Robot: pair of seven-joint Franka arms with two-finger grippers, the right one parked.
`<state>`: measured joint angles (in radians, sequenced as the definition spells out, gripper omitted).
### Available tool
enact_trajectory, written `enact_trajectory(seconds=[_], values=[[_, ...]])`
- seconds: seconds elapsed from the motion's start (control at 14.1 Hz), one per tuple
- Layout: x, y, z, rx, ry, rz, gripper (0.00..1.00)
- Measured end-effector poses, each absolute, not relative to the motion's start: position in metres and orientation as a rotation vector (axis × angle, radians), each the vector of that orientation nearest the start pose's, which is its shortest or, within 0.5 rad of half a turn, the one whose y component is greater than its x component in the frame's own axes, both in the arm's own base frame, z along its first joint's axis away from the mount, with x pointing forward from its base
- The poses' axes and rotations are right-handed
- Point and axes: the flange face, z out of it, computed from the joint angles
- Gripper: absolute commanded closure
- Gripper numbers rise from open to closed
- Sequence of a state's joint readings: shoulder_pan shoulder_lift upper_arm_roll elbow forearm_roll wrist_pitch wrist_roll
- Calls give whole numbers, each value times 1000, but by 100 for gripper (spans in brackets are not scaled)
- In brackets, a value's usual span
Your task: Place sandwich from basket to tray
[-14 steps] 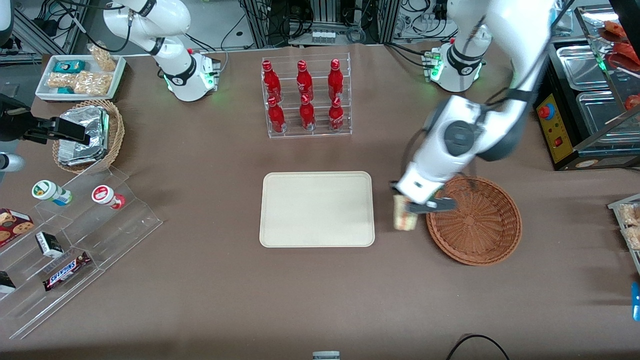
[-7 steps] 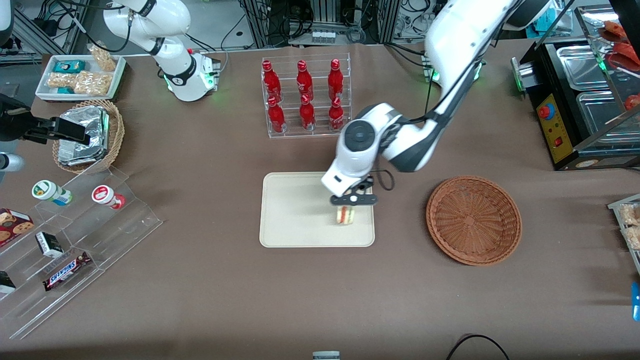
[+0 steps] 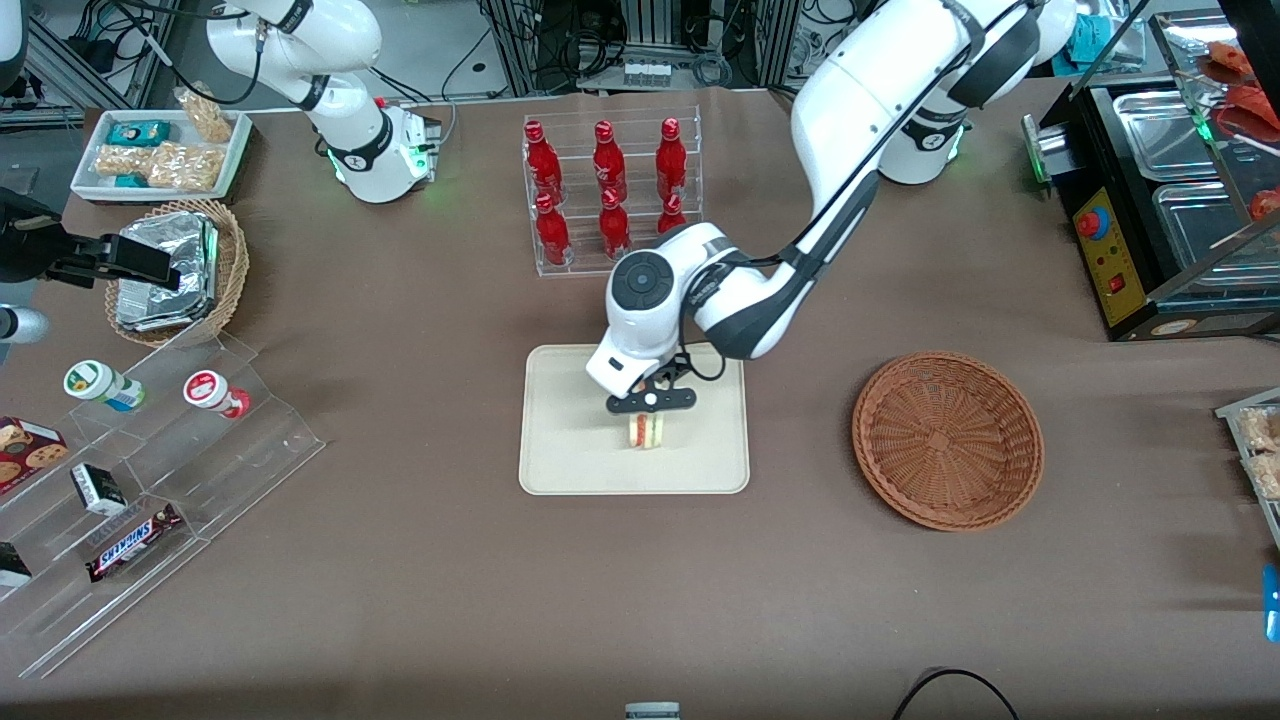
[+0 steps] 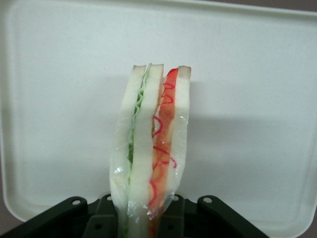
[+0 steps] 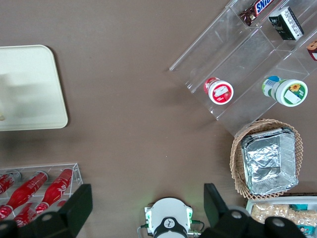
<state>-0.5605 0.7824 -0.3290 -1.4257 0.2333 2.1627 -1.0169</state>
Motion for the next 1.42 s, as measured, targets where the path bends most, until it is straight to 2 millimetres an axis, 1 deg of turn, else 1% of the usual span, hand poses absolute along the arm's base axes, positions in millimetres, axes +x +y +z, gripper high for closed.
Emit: enact_trajectory(seconds=[0.07,0.21,0.35,0.42,0.64,0.78,0.85,0.92,0.99,1.06,1.13,1.27,1.42], values=[[498,-529,242,-3157,-137,56,0],[499,-529,236,-3155,-143,62,0],[506,-528,241,-3161,-158,42,0],[514,-527,248,-3169,-173,19,0],[535,-520,280,-3190,-219,-60,0],[550,-505,306,-3170,-259,-108,0],[561,-492,322,-3159,-293,-134,0],[573,-473,340,-3145,-321,-148,0],[586,-448,360,-3129,-334,-133,0],[597,-419,382,-3124,-330,-82,0],[605,-391,403,-3126,-302,-11,0],[610,-342,440,-3107,-260,85,0],[612,-295,468,-3071,-248,151,0]])
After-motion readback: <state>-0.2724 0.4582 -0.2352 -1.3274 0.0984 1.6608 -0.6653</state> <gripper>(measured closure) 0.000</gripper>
